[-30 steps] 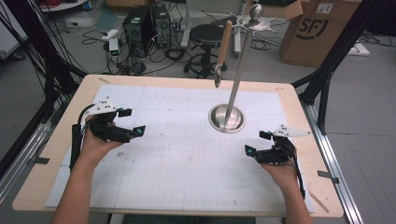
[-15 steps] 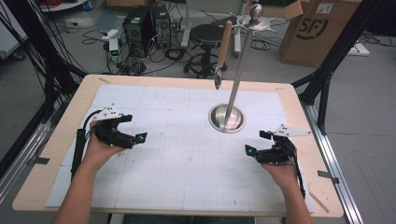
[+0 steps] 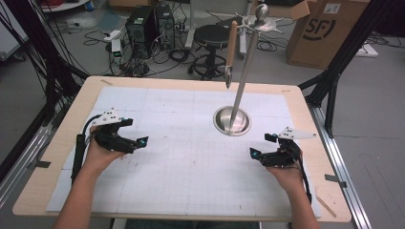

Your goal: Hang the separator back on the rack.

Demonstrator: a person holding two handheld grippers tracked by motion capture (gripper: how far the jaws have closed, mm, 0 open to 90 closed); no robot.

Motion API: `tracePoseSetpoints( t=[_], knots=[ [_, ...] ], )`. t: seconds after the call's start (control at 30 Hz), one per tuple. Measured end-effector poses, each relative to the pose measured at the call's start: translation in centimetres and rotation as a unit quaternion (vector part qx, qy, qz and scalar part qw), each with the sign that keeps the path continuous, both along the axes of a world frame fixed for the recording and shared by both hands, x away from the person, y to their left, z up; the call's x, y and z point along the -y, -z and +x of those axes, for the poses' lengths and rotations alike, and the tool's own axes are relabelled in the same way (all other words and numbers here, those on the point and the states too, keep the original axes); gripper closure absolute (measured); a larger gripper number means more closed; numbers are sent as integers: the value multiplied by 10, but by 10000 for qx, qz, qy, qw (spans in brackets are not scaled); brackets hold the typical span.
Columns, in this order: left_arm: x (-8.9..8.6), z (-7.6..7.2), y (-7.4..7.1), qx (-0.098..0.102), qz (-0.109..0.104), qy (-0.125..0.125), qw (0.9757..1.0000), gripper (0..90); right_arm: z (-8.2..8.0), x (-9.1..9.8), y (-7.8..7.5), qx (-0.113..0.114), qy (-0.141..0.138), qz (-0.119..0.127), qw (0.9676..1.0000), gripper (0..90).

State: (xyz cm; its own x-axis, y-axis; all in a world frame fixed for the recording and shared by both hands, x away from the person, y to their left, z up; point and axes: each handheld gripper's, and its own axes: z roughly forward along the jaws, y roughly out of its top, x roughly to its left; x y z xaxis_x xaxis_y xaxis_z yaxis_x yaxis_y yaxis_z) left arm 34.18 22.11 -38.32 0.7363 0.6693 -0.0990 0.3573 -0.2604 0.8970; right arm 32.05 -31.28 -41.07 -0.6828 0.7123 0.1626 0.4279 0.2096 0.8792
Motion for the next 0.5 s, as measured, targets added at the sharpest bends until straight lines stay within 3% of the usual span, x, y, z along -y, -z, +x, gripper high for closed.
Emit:
tracePoseSetpoints(
  t=[0.5],
  knots=[
    [0, 3, 6, -122, 45, -71, 9999, 16, 1, 1, 1, -3, 3, 1, 10000, 34]
  ],
)
